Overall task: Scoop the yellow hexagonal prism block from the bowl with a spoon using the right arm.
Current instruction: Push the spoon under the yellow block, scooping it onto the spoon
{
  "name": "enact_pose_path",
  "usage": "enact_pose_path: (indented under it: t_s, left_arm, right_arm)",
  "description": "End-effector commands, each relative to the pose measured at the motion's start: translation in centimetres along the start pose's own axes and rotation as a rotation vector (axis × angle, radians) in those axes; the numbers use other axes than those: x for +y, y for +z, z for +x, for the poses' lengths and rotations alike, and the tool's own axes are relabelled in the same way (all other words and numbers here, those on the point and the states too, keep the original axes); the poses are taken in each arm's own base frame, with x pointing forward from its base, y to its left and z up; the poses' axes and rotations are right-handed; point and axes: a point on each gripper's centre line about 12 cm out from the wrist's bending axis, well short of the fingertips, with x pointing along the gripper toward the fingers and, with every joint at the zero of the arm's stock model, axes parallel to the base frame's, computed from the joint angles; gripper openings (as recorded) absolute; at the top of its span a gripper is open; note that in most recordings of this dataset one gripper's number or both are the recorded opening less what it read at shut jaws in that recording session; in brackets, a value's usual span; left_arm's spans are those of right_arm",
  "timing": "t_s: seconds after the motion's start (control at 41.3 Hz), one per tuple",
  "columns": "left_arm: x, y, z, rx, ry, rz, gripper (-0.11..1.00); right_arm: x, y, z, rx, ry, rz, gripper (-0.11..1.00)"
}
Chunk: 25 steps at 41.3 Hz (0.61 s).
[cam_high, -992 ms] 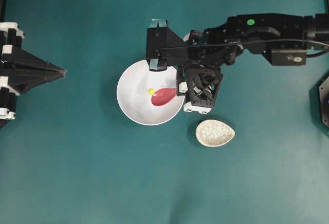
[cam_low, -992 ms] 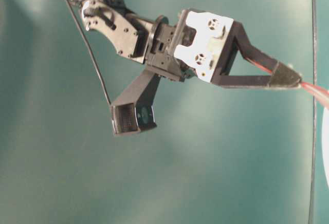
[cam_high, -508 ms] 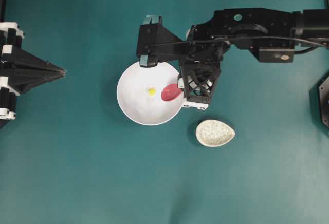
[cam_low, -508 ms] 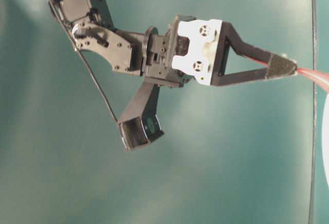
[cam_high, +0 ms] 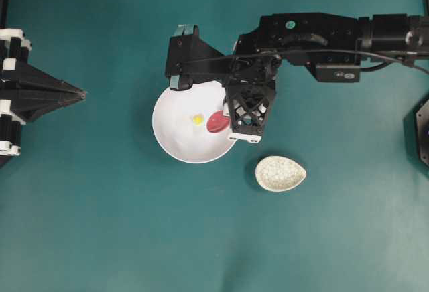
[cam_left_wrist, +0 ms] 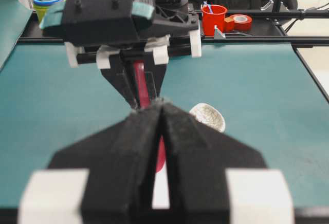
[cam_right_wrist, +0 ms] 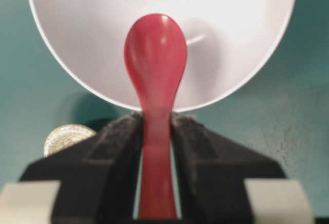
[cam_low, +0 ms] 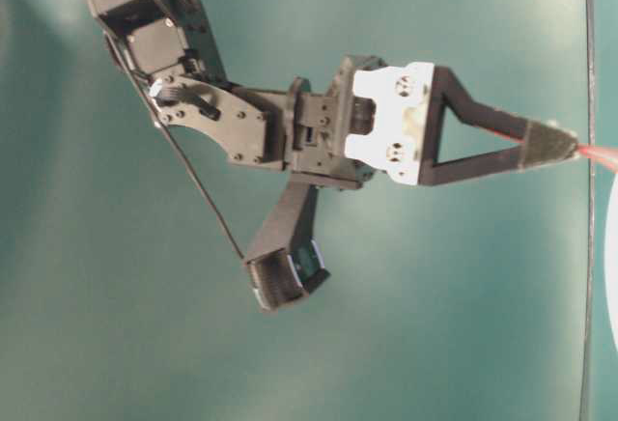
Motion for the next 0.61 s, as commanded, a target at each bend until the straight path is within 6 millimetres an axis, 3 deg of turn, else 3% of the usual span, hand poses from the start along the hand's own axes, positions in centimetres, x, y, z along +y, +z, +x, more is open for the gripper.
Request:
enact_pose_path:
  t_s: [0.0,0.581]
  left_arm:
    - [0.0,0.9,0.2,-0.023,0.002,0.005,0.00]
    - [0.0,0.9,0.2,-0.025,0.002,0.006,0.00]
  right_arm:
    - [0.2,0.5,-1.3,-0.036,-0.001,-0.005,0.26]
    - [-0.3,1.2,1.1,-0.027,-0.014,-0.003,0.26]
